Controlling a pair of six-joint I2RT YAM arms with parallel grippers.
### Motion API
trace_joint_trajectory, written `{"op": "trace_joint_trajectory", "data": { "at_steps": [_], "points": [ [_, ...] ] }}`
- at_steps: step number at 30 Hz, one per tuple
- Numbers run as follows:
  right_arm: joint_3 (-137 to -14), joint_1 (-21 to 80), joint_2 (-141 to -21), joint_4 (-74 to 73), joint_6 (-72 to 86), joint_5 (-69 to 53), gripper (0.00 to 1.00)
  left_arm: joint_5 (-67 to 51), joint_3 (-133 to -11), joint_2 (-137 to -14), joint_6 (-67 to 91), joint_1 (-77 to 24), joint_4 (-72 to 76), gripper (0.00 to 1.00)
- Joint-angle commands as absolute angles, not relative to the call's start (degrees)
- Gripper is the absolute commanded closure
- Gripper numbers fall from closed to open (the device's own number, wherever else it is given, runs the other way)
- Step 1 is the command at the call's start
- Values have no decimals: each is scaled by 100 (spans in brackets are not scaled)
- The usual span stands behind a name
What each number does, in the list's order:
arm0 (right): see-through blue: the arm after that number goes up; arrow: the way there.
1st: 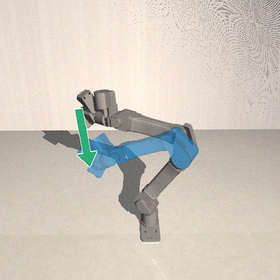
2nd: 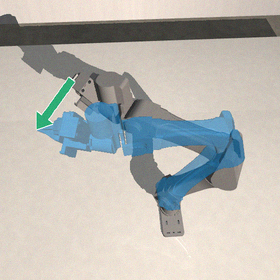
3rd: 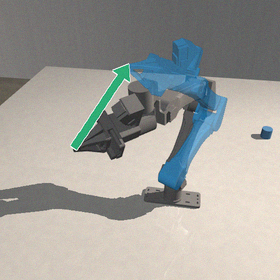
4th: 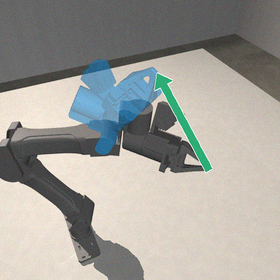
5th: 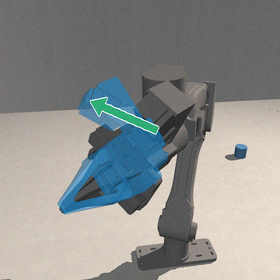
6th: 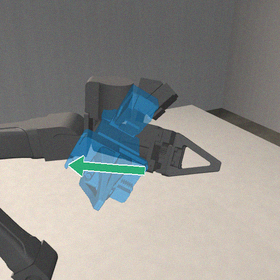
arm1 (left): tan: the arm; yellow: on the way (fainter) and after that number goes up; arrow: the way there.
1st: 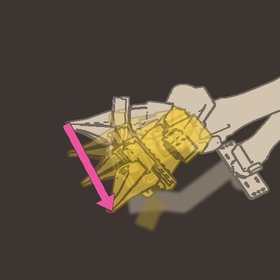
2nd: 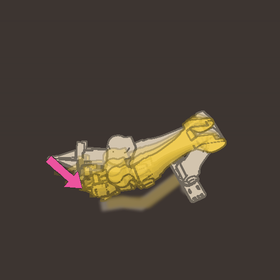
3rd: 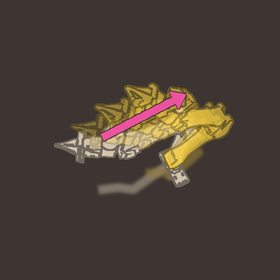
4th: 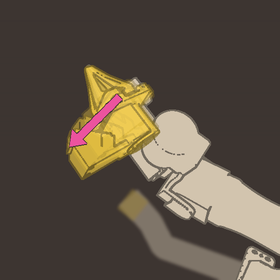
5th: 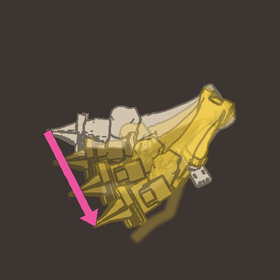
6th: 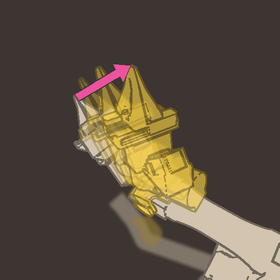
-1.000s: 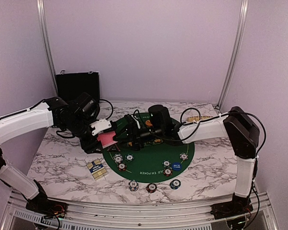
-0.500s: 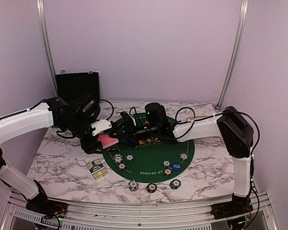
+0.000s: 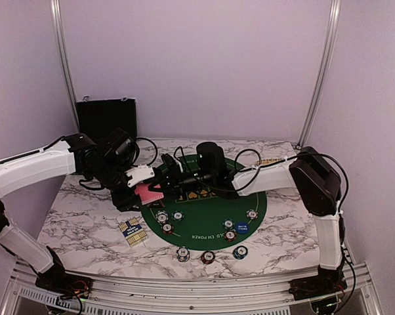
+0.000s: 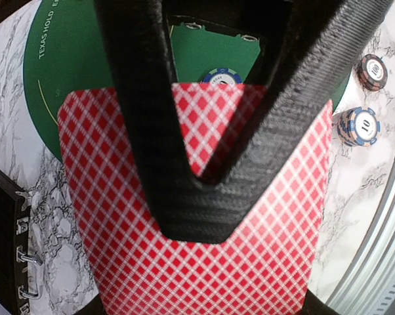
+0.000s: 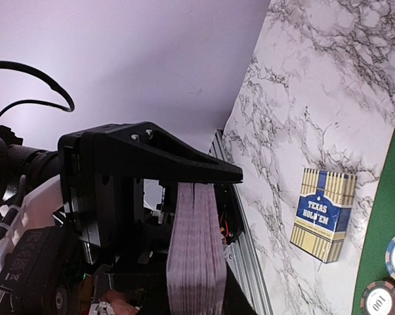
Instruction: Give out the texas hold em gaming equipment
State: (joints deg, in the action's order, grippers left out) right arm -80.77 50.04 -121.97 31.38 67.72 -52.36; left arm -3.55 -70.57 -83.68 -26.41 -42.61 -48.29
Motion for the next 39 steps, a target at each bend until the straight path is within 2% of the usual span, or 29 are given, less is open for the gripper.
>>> {"op": "trace_joint_trajectory", "data": {
  "at_steps": [1, 3, 4, 5, 10, 21, 39],
  "points": [
    [-8185, 5032, -12256, 3465, 6857, -5369, 90, -194, -7310, -8478, -2696, -4289, -4843, 84],
    [-8135, 5008, -12245, 3463, 6857, -5372, 93, -52, -7308, -8452, -2658, -4285, -4741, 40],
    [-8100, 4991, -12231, 3455, 6856, -5371, 94, -36, -7298, -8422, -2663, -4287, -4671, 12],
    [-8069, 4972, -12220, 3442, 6858, -5368, 95, 169, -7305, -8387, -2676, -4289, -4604, 2],
    [-8022, 4878, -12107, 3186, 6688, -5283, 97, 497, -7288, -7959, -2861, -4265, -4348, 1],
    [-8723, 5147, -12014, 2217, 6236, -4914, 100, -936, -6446, -6764, -3231, -4285, -3839, 1],
    [-8544, 5344, -11743, 2986, 6708, -4880, 100, -815, -6310, -7115, -3421, -4273, -3526, 1]
  ]
}}
